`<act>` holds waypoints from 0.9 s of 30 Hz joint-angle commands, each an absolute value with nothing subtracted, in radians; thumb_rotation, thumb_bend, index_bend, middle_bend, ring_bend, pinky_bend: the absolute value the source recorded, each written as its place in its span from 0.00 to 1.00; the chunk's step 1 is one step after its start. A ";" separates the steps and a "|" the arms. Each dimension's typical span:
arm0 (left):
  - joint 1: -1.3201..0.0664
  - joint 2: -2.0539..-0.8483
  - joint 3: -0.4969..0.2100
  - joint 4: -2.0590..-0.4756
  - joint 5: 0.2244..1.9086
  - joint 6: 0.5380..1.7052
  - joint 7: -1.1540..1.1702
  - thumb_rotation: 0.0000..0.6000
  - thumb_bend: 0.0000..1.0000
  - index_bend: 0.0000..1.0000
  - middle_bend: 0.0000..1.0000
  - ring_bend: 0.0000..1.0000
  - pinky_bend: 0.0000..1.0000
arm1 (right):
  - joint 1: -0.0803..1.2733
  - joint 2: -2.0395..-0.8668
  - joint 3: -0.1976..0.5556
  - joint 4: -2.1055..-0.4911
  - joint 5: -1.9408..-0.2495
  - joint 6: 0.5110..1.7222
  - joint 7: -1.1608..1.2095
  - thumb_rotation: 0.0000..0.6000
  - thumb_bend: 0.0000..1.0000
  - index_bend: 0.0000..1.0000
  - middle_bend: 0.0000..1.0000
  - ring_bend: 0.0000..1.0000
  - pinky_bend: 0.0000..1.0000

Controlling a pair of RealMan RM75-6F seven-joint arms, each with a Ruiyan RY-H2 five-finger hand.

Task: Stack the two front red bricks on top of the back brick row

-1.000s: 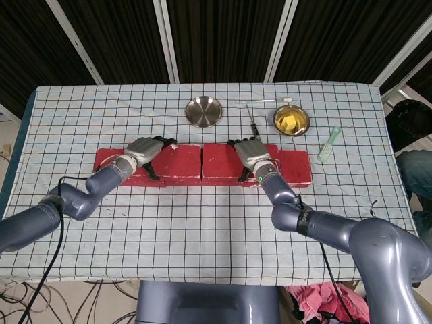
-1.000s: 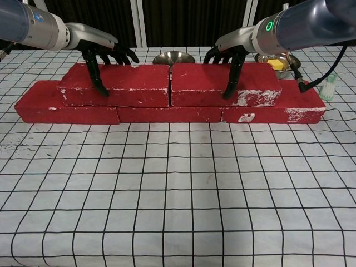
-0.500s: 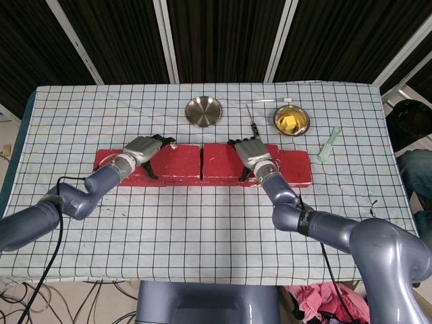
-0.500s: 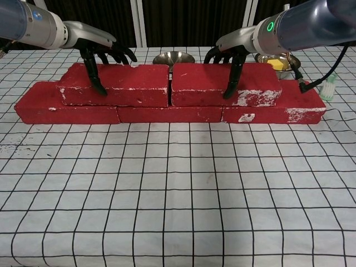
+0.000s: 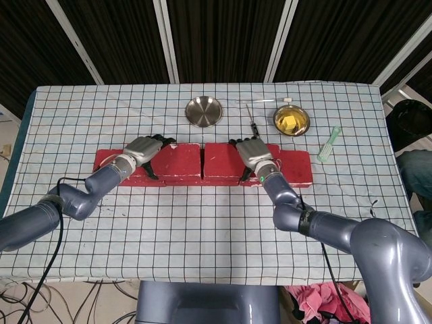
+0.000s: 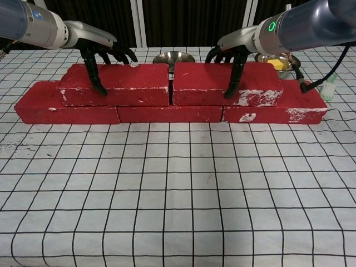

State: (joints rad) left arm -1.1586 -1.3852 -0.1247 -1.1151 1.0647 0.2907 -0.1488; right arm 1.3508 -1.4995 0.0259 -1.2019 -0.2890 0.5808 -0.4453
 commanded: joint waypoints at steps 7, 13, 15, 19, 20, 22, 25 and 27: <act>-1.163 -1.372 -0.122 -1.133 1.046 0.315 -0.125 1.00 0.00 0.05 0.10 0.01 0.12 | 1.349 -1.498 0.029 -1.206 -0.291 0.584 -0.446 1.00 0.03 0.15 0.22 0.14 0.13; -1.166 -1.347 -0.115 -1.166 1.031 0.325 -0.105 1.00 0.00 0.05 0.10 0.01 0.12 | 1.348 -1.498 0.028 -1.210 -0.288 0.588 -0.448 1.00 0.03 0.15 0.22 0.14 0.13; -1.166 -1.335 -0.116 -1.182 1.024 0.332 -0.101 1.00 0.00 0.05 0.10 0.01 0.12 | 1.348 -1.497 0.029 -1.213 -0.286 0.591 -0.450 1.00 0.03 0.15 0.22 0.14 0.13; -1.164 -1.301 -0.121 -1.230 1.016 0.353 -0.092 1.00 0.00 0.05 0.09 0.01 0.11 | 1.348 -1.494 0.031 -1.221 -0.285 0.596 -0.451 1.00 0.03 0.15 0.22 0.14 0.13; -1.162 -1.286 -0.125 -1.250 1.014 0.365 -0.089 1.00 0.00 0.05 0.09 0.01 0.11 | 1.348 -1.492 0.032 -1.223 -0.284 0.597 -0.451 1.00 0.03 0.15 0.22 0.14 0.13; -1.155 -1.254 -0.133 -1.293 1.011 0.397 -0.083 1.00 0.00 0.05 0.09 0.01 0.11 | 1.348 -1.490 0.033 -1.227 -0.283 0.598 -0.451 1.00 0.03 0.15 0.22 0.14 0.13; -1.137 -1.204 -0.147 -1.359 1.012 0.469 -0.064 1.00 0.00 0.05 0.09 0.00 0.10 | 1.346 -1.485 0.035 -1.234 -0.283 0.599 -0.449 1.00 0.03 0.15 0.22 0.14 0.13; -1.121 -1.170 -0.150 -1.403 1.012 0.520 -0.044 1.00 0.00 0.05 0.09 0.00 0.09 | 1.345 -1.481 0.037 -1.240 -0.284 0.599 -0.448 1.00 0.03 0.15 0.22 0.14 0.13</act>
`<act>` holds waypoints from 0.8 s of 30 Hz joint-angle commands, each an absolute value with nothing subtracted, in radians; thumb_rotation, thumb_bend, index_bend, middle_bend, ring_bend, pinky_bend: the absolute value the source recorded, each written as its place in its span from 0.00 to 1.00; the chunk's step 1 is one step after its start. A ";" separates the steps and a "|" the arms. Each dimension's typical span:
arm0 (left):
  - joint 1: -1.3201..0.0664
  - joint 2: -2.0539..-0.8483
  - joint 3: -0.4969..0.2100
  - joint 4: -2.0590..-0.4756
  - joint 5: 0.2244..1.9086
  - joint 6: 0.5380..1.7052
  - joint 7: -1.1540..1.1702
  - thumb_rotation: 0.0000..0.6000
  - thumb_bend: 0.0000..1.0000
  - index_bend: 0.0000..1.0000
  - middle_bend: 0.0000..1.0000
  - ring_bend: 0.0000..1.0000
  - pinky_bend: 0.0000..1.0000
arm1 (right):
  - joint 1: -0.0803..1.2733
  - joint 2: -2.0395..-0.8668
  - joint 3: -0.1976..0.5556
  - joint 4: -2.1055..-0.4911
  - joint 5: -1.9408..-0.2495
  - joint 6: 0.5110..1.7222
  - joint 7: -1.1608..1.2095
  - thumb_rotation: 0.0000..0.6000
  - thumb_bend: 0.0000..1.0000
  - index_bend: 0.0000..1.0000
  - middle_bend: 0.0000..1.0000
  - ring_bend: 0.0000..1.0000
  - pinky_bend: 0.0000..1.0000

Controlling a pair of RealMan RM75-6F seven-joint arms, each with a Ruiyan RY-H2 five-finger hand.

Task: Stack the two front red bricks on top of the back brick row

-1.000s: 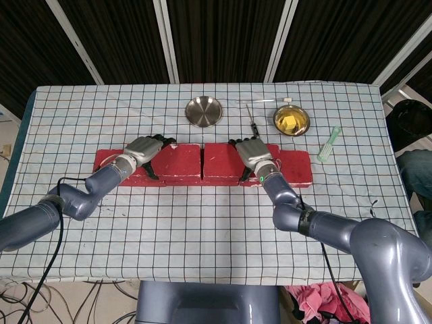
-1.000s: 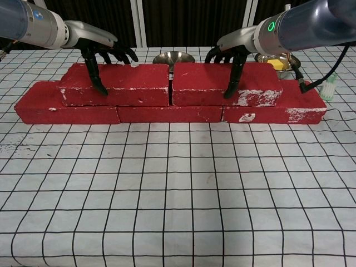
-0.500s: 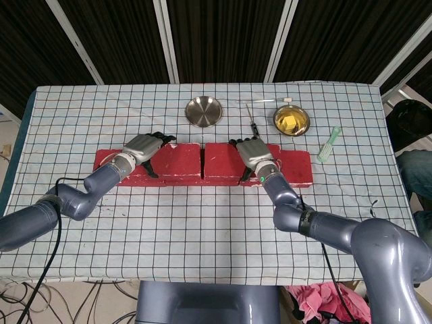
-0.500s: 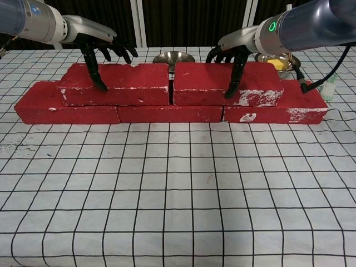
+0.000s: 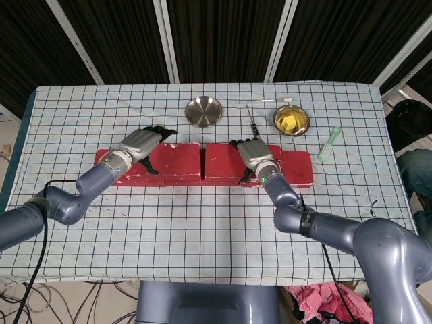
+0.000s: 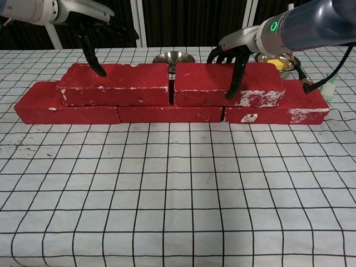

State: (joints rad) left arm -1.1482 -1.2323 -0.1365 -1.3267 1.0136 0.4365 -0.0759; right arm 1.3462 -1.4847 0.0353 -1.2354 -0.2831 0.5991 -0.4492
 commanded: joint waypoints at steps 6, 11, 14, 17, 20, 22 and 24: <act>-1.074 -1.093 -0.141 -1.514 1.009 0.612 0.004 1.00 0.00 0.05 0.09 0.00 0.09 | 1.342 -1.474 0.048 -1.246 -0.288 0.600 -0.438 1.00 0.03 0.15 0.22 0.14 0.13; -1.056 -1.067 -0.129 -1.554 1.001 0.632 0.031 1.00 0.00 0.05 0.09 0.00 0.08 | 1.343 -1.474 0.053 -1.246 -0.291 0.596 -0.435 1.00 0.03 0.15 0.22 0.14 0.13; -1.049 -1.065 -0.129 -1.560 0.997 0.635 0.034 1.00 0.00 0.05 0.09 0.00 0.08 | 1.345 -1.477 0.052 -1.246 -0.289 0.593 -0.437 1.00 0.03 0.15 0.22 0.14 0.13; -1.047 -1.065 -0.129 -1.560 0.996 0.630 0.034 1.00 0.00 0.05 0.09 0.00 0.08 | 1.348 -1.483 0.053 -1.244 -0.288 0.591 -0.439 1.00 0.03 0.15 0.22 0.14 0.13; -1.045 -1.064 -0.132 -1.561 0.997 0.627 0.032 1.00 0.00 0.05 0.09 0.00 0.08 | 1.351 -1.487 0.053 -1.240 -0.288 0.591 -0.441 1.00 0.03 0.15 0.22 0.14 0.13; -1.044 -1.062 -0.133 -1.561 0.998 0.624 0.030 1.00 0.00 0.05 0.09 0.00 0.08 | 1.351 -1.490 0.053 -1.236 -0.287 0.592 -0.441 1.00 0.03 0.15 0.22 0.14 0.13; -1.042 -1.060 -0.134 -1.562 1.000 0.621 0.029 1.00 0.00 0.05 0.09 0.00 0.08 | 1.352 -1.493 0.052 -1.231 -0.285 0.593 -0.443 1.00 0.03 0.15 0.22 0.14 0.13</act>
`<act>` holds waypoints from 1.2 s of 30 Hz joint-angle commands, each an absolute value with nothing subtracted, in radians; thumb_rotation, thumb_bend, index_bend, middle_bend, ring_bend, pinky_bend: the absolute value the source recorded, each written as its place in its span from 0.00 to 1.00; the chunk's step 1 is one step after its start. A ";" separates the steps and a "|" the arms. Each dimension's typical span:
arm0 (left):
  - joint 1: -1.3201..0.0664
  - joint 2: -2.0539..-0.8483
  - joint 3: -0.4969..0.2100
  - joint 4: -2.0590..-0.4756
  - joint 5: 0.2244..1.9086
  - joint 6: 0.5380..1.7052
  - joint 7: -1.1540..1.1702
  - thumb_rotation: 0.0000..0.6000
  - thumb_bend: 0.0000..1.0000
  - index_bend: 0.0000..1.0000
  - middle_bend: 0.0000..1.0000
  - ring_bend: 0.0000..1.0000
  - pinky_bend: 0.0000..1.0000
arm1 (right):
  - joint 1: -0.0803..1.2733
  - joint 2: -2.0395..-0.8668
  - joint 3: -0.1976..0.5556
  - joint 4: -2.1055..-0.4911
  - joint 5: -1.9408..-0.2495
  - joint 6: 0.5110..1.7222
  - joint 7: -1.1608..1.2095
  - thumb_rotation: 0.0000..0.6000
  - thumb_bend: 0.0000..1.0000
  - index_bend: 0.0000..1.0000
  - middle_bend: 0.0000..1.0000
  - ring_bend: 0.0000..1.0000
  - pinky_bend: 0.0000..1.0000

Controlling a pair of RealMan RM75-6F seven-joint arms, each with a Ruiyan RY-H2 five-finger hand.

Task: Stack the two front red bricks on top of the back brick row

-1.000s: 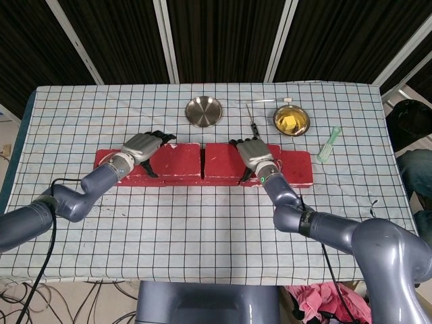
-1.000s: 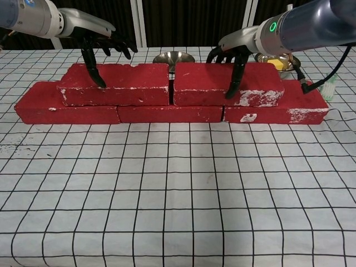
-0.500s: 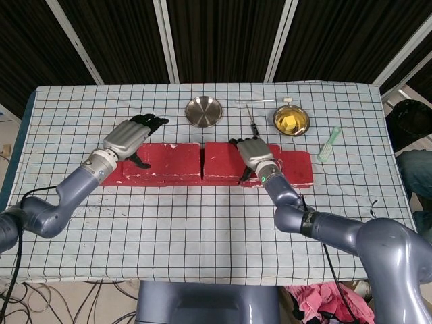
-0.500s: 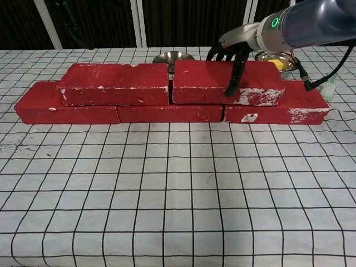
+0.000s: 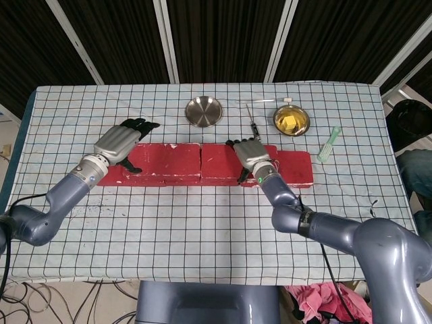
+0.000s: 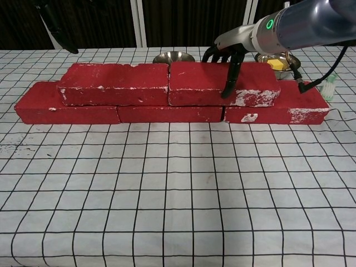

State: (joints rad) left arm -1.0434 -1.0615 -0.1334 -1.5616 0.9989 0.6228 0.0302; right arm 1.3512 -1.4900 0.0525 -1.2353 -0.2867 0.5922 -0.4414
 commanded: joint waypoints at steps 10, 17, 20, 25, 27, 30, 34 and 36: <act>-1.039 -1.065 -0.136 -1.551 1.003 0.598 0.023 1.00 0.00 0.05 0.09 0.00 0.08 | 1.357 -1.505 0.053 -1.216 -0.277 0.592 -0.447 1.00 0.03 0.15 0.20 0.13 0.13; -1.037 -1.066 -0.141 -1.547 1.009 0.592 0.021 1.00 0.00 0.04 0.09 0.00 0.08 | 1.360 -1.505 0.048 -1.213 -0.265 0.589 -0.453 1.00 0.03 0.15 0.18 0.12 0.13; -1.035 -1.064 -0.143 -1.549 1.010 0.592 0.021 1.00 0.00 0.04 0.09 0.00 0.08 | 1.361 -1.506 0.045 -1.210 -0.256 0.588 -0.457 1.00 0.03 0.14 0.17 0.11 0.13; -1.032 -1.060 -0.145 -1.552 1.010 0.593 0.021 1.00 0.00 0.04 0.09 0.00 0.08 | 1.365 -1.503 0.040 -1.212 -0.246 0.584 -0.463 1.00 0.03 0.12 0.16 0.09 0.13; -1.030 -1.059 -0.147 -1.553 1.010 0.593 0.021 1.00 0.00 0.04 0.09 0.00 0.08 | 1.366 -1.503 0.040 -1.215 -0.244 0.583 -0.464 1.00 0.03 0.12 0.15 0.09 0.13; -1.029 -1.058 -0.148 -1.554 1.011 0.592 0.021 1.00 0.00 0.04 0.09 0.00 0.08 | 1.367 -1.502 0.039 -1.217 -0.242 0.581 -0.465 1.00 0.03 0.10 0.14 0.07 0.13; -1.028 -1.057 -0.149 -1.555 1.010 0.590 0.022 1.00 0.00 0.04 0.09 0.00 0.08 | 1.369 -1.502 0.036 -1.217 -0.238 0.580 -0.468 1.00 0.03 0.07 0.13 0.05 0.13; -1.028 -1.055 -0.149 -1.555 1.009 0.587 0.022 1.00 0.00 0.04 0.09 0.00 0.08 | 1.371 -1.503 0.034 -1.216 -0.235 0.581 -0.469 1.00 0.03 0.07 0.12 0.05 0.13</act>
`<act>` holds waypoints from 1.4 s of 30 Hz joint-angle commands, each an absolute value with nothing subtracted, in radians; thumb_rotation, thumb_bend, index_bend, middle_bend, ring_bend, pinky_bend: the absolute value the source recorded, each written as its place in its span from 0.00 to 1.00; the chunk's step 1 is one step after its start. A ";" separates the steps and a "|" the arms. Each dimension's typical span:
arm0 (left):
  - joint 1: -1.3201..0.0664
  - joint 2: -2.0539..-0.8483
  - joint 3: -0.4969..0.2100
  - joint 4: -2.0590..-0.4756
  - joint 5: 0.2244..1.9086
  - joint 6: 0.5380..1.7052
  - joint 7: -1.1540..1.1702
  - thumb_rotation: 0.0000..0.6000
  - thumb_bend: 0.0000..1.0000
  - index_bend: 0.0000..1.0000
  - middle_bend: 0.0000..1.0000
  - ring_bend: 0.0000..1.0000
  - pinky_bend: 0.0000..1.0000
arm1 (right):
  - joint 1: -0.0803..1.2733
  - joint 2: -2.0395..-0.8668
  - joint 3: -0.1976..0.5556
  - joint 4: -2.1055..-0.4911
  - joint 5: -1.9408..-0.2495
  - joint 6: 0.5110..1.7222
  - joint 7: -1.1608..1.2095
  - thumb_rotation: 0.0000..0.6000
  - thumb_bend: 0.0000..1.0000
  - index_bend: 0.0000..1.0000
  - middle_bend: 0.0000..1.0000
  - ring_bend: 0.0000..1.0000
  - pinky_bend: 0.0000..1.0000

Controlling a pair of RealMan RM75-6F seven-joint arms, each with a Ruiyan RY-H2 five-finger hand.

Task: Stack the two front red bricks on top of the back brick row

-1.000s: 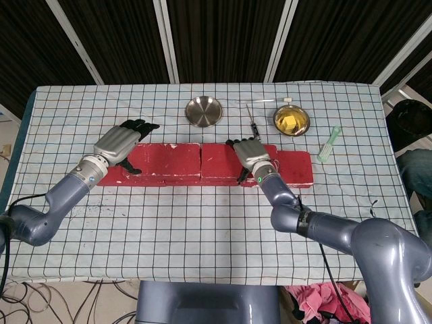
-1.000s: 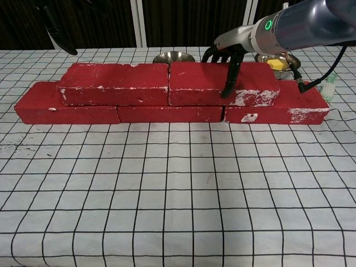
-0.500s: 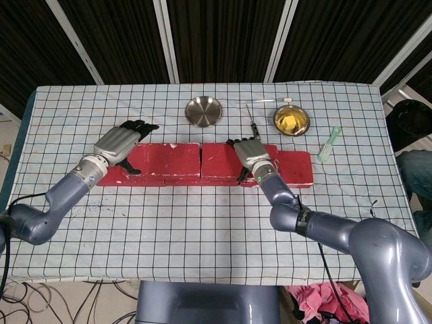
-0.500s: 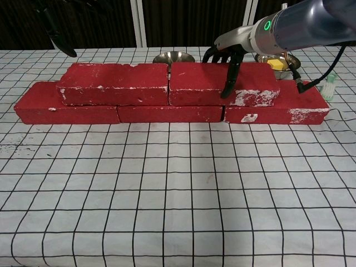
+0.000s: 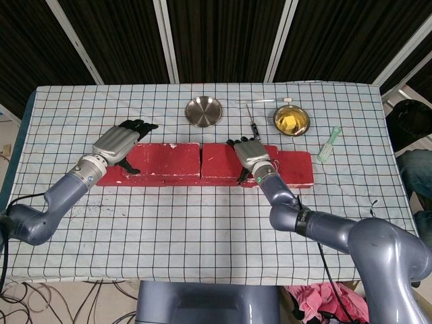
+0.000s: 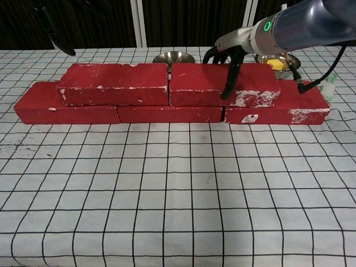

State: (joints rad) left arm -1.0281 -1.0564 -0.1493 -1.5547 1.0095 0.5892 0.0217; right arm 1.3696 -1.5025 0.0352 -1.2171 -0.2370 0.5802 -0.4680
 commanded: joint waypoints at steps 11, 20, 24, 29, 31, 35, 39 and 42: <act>-1.027 -1.055 -0.152 -1.554 1.005 0.583 0.026 1.00 0.00 0.03 0.09 0.00 0.07 | 1.374 -1.504 0.029 -1.216 -0.224 0.587 -0.475 1.00 0.03 0.04 0.09 0.04 0.13; -1.028 -1.060 -0.153 -1.548 0.998 0.580 0.032 1.00 0.00 0.03 0.09 0.00 0.07 | 1.371 -1.497 0.039 -1.231 -0.231 0.598 -0.469 1.00 0.03 0.03 0.06 0.03 0.13; -1.029 -1.059 -0.153 -1.548 0.993 0.581 0.036 1.00 0.00 0.03 0.09 0.00 0.07 | 1.369 -1.495 0.040 -1.235 -0.234 0.602 -0.468 1.00 0.03 0.03 0.06 0.02 0.13; -1.029 -1.056 -0.152 -1.551 0.984 0.580 0.043 1.00 0.00 0.03 0.09 0.00 0.07 | 1.369 -1.491 0.038 -1.239 -0.231 0.601 -0.472 1.00 0.03 0.02 0.05 0.01 0.13; -1.030 -1.055 -0.151 -1.552 0.981 0.580 0.046 1.00 0.00 0.03 0.09 0.00 0.07 | 1.370 -1.489 0.038 -1.242 -0.230 0.601 -0.473 1.00 0.03 0.02 0.05 0.01 0.13; -1.031 -1.055 -0.151 -1.555 0.975 0.579 0.051 1.00 0.00 0.03 0.09 0.00 0.07 | 1.370 -1.487 0.039 -1.249 -0.230 0.607 -0.474 1.00 0.03 0.02 0.05 0.01 0.13; -1.032 -1.054 -0.150 -1.555 0.970 0.578 0.056 1.00 0.00 0.03 0.09 0.00 0.07 | 1.370 -1.483 0.041 -1.258 -0.233 0.613 -0.474 1.00 0.03 0.02 0.05 0.01 0.13; -1.033 -1.052 -0.149 -1.557 0.964 0.580 0.060 1.00 0.00 0.03 0.09 0.00 0.07 | 1.369 -1.476 0.041 -1.270 -0.233 0.618 -0.477 1.00 0.03 0.01 0.05 0.01 0.13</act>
